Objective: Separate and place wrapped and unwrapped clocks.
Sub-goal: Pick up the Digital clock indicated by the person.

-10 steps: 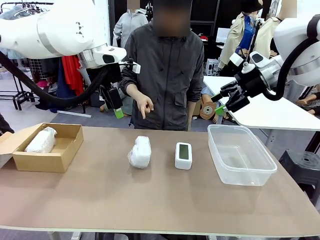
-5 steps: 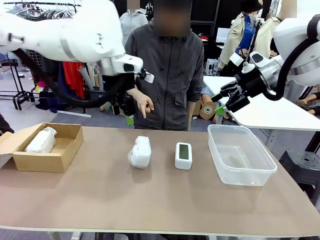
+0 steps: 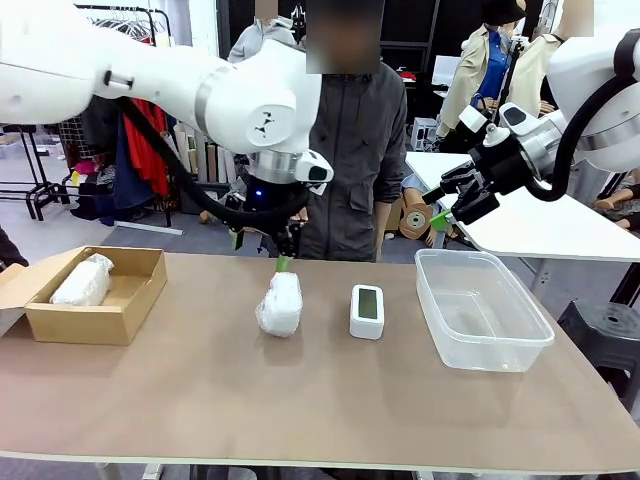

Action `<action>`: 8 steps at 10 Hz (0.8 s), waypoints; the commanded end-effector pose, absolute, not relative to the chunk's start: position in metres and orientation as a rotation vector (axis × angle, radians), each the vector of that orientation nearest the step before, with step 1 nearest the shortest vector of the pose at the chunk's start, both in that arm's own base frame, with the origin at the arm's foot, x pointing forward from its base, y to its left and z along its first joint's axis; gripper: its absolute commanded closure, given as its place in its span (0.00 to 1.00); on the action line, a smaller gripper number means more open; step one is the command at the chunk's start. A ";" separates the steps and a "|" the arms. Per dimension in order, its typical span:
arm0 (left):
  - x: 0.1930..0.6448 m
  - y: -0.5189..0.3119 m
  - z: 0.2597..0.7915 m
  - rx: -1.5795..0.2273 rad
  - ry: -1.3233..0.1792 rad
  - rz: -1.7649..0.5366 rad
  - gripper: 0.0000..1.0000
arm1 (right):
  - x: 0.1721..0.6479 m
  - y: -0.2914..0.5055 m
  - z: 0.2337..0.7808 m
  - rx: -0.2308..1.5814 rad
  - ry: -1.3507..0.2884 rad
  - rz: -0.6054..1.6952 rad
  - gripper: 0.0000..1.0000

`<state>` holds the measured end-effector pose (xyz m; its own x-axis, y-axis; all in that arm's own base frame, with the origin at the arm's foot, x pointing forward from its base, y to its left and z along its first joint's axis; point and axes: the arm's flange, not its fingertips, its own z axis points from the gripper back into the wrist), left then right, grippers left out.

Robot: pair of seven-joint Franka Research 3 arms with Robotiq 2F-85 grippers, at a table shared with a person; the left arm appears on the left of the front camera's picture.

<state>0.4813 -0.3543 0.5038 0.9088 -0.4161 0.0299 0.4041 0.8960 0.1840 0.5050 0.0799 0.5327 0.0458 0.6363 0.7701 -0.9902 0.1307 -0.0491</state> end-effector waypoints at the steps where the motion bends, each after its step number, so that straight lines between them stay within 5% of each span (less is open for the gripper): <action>1: 0.499 -0.366 0.496 0.084 -0.081 -0.284 0.00 | 0.505 0.080 0.535 0.596 -0.762 1.363 0.00; 5: 0.525 -0.360 0.473 -0.001 -0.191 -0.014 0.00 | 0.505 0.080 0.535 0.596 -0.762 1.363 0.00; 8: 0.526 -0.364 0.472 0.057 -0.295 -0.111 0.00 | 0.505 0.080 0.535 0.596 -0.762 1.363 0.00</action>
<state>0.5389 -0.3627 0.4744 0.9710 -0.0541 0.2330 0.0535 0.9985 0.0089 0.5050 0.0799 0.5327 0.0458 0.6363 0.7701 -0.9902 0.1308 -0.0492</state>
